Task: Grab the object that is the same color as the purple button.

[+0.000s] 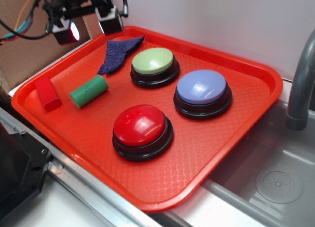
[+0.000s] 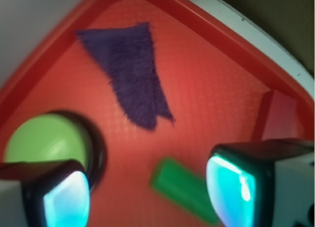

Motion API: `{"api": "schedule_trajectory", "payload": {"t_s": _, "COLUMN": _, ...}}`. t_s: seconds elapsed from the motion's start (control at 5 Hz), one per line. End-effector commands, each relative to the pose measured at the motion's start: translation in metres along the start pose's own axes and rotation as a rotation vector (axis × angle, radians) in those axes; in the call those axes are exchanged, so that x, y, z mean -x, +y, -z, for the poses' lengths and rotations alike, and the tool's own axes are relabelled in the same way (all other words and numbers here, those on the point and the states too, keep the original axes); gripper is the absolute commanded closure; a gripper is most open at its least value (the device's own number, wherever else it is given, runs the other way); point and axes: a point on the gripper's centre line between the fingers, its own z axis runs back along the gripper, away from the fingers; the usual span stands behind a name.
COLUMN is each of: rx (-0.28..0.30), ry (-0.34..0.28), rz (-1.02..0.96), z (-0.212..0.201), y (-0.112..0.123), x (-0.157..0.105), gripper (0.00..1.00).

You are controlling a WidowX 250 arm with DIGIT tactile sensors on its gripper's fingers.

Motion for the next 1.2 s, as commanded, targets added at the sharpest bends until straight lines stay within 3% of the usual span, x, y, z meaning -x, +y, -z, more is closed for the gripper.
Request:
{"api": "schedule_trajectory", "payload": {"t_s": 0.0, "rx": 0.081, "ry": -0.153, "rz": -0.148, "z": 0.021, "y": -0.003, "x": -0.045, "gripper": 0.00}}
{"api": "schedule_trajectory", "payload": {"t_s": 0.2, "rx": 0.066, "ry": -0.171, "rz": -0.162, "z": 0.040, "y": -0.009, "x": -0.053, "gripper": 0.00}}
{"api": "schedule_trajectory", "payload": {"t_s": 0.6, "rx": 0.034, "ry": -0.102, "rz": -0.189, "z": 0.077, "y": -0.008, "x": -0.067, "gripper": 0.00}}
{"api": "schedule_trajectory", "payload": {"t_s": 0.8, "rx": 0.052, "ry": -0.080, "rz": -0.201, "z": 0.080, "y": -0.006, "x": -0.066, "gripper": 0.00}}
{"api": "schedule_trajectory", "payload": {"t_s": 1.0, "rx": 0.069, "ry": -0.068, "rz": -0.203, "z": 0.077, "y": -0.005, "x": -0.065, "gripper": 1.00}}
